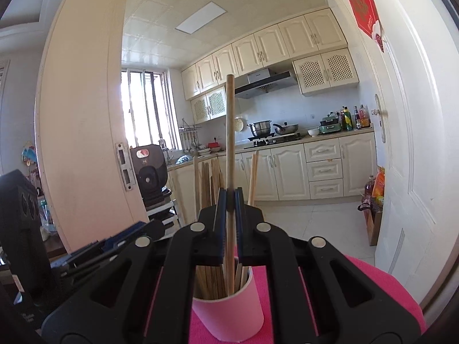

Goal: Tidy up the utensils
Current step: 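Open the left tool in the cup while the right tool releases its chopstick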

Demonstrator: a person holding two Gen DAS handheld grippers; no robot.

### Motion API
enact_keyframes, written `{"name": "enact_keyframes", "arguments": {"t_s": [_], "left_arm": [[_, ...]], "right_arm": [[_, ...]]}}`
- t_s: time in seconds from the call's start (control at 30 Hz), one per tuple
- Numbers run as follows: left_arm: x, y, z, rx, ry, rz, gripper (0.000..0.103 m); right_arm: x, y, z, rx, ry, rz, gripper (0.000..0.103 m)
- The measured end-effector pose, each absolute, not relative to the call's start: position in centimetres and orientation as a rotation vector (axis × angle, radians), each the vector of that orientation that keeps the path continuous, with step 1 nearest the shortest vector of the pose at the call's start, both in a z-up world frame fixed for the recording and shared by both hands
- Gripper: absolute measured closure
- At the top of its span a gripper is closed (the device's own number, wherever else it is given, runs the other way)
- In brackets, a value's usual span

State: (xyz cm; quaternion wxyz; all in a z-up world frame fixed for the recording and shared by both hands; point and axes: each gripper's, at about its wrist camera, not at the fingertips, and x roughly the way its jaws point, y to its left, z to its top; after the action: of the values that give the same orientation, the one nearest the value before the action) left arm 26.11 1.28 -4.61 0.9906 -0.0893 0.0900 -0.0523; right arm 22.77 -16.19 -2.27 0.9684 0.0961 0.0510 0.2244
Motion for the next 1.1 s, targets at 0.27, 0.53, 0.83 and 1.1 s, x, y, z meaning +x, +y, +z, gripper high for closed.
{"name": "enact_keyframes", "arguments": {"t_s": [0.27, 0.53, 0.83, 1.1], "left_arm": [[25.5, 1.4, -3.8, -0.135, 0.199, -0.092, 0.057], [25.2, 1.4, -3.8, -0.094, 0.239, -0.089, 0.049], [24.2, 2.0, -3.6, -0.085, 0.288, -0.080, 0.044], [21.8, 2.5, -2.5, -0.093, 0.277, -0.085, 0.044]], "right_arm": [[21.7, -14.9, -3.0, 0.147, 0.125, 0.453, 0.097], [21.5, -13.9, -4.1, 0.106, 0.167, 0.435, 0.097], [20.9, -14.0, -3.9, 0.118, 0.189, 0.409, 0.096], [18.2, -14.6, -1.8, 0.109, 0.135, 0.348, 0.054]]}}
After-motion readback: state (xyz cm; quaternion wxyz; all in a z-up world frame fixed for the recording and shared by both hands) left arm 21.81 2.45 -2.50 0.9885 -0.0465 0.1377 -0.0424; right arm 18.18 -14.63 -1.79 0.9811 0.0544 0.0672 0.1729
